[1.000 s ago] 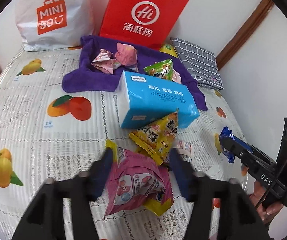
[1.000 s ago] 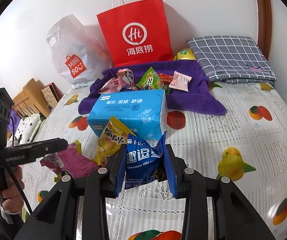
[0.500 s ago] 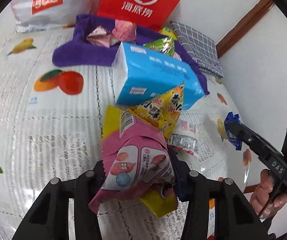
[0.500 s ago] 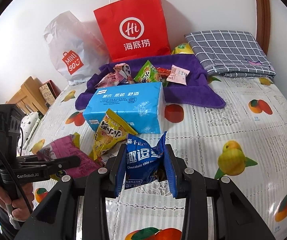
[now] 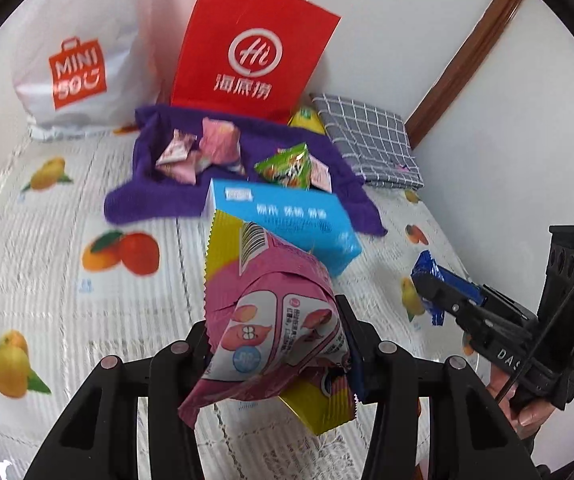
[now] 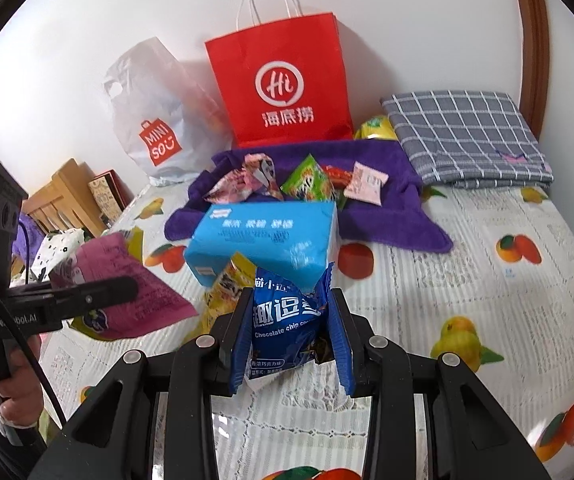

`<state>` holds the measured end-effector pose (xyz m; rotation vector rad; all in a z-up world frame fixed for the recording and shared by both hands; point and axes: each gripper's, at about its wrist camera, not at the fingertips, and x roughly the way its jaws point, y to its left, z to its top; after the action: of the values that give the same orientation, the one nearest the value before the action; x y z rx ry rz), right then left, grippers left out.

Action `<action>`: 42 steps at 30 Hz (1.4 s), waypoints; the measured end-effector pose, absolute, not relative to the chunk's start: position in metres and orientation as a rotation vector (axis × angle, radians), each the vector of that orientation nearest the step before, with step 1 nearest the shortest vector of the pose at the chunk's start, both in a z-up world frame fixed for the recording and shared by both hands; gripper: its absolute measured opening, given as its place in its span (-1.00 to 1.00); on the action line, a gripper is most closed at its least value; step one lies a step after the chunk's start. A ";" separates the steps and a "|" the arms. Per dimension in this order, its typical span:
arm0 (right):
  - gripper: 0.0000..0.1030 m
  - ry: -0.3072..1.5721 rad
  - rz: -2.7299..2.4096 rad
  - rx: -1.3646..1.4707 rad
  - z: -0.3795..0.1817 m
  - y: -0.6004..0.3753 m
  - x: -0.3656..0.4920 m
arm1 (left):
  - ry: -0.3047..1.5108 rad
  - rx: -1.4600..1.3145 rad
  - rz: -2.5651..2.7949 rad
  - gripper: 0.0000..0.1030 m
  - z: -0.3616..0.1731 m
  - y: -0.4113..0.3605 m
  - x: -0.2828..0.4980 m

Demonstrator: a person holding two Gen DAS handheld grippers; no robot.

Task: Organize snacks
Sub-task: 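Lift both packets and carry them toward the purple towel, then lower both packets onto the purple towel and open both tools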

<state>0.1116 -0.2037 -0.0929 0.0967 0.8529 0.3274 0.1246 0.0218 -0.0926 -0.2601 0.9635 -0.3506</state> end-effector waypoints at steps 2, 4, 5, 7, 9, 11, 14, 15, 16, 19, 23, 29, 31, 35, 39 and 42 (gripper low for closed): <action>-0.30 0.844 0.329 0.089 -0.089 -0.203 0.114 | 0.954 -0.250 -0.345 -0.11 -0.087 0.020 0.130; -0.30 0.835 0.332 0.086 -0.085 -0.203 0.118 | 0.945 -0.245 -0.338 -0.11 -0.081 0.019 0.135; -0.30 0.831 0.334 0.084 -0.083 -0.203 0.120 | 0.943 -0.242 -0.335 -0.11 -0.079 0.018 0.138; -0.30 0.823 0.337 0.080 -0.079 -0.202 0.124 | 0.938 -0.234 -0.326 -0.11 -0.077 0.017 0.142; -0.30 0.815 0.342 0.070 -0.076 -0.201 0.129 | 0.932 -0.224 -0.315 -0.10 -0.073 0.016 0.148; -0.30 0.803 0.341 0.059 -0.071 -0.200 0.135 | 0.930 -0.219 -0.309 -0.10 -0.069 0.016 0.152; -0.30 0.793 0.344 0.052 -0.066 -0.199 0.143 | 0.923 -0.211 -0.302 -0.10 -0.065 0.015 0.158; -0.30 0.791 0.344 0.052 -0.065 -0.198 0.145 | 0.919 -0.206 -0.300 -0.10 -0.063 0.014 0.160; -0.30 0.791 0.344 0.054 -0.064 -0.198 0.148 | 0.915 -0.203 -0.299 -0.10 -0.062 0.013 0.162; -0.30 0.791 0.357 0.070 -0.063 -0.195 0.156 | 0.906 -0.194 -0.298 -0.10 -0.058 0.011 0.168; -0.30 0.790 0.362 0.079 -0.062 -0.193 0.165 | 0.897 -0.178 -0.299 -0.10 -0.054 0.008 0.175; -0.30 0.782 0.358 0.077 -0.058 -0.191 0.175 | 0.894 -0.181 -0.301 -0.10 -0.052 0.006 0.187; -0.30 0.779 0.359 0.072 -0.056 -0.191 0.179 | 0.891 -0.184 -0.302 -0.10 -0.052 0.007 0.190; -0.30 0.775 0.355 0.068 -0.055 -0.191 0.185 | 0.891 -0.189 -0.297 -0.10 -0.052 0.009 0.197; -0.30 0.773 0.352 0.076 -0.056 -0.191 0.191 | 0.893 -0.189 -0.291 -0.10 -0.052 0.012 0.203; -0.30 0.771 0.350 0.074 -0.054 -0.190 0.196 | 0.891 -0.187 -0.289 -0.10 -0.052 0.013 0.208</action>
<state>0.1962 -0.1897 -0.0543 0.0744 0.7711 0.3499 0.2078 0.0133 -0.0518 -0.1868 0.8906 -0.2892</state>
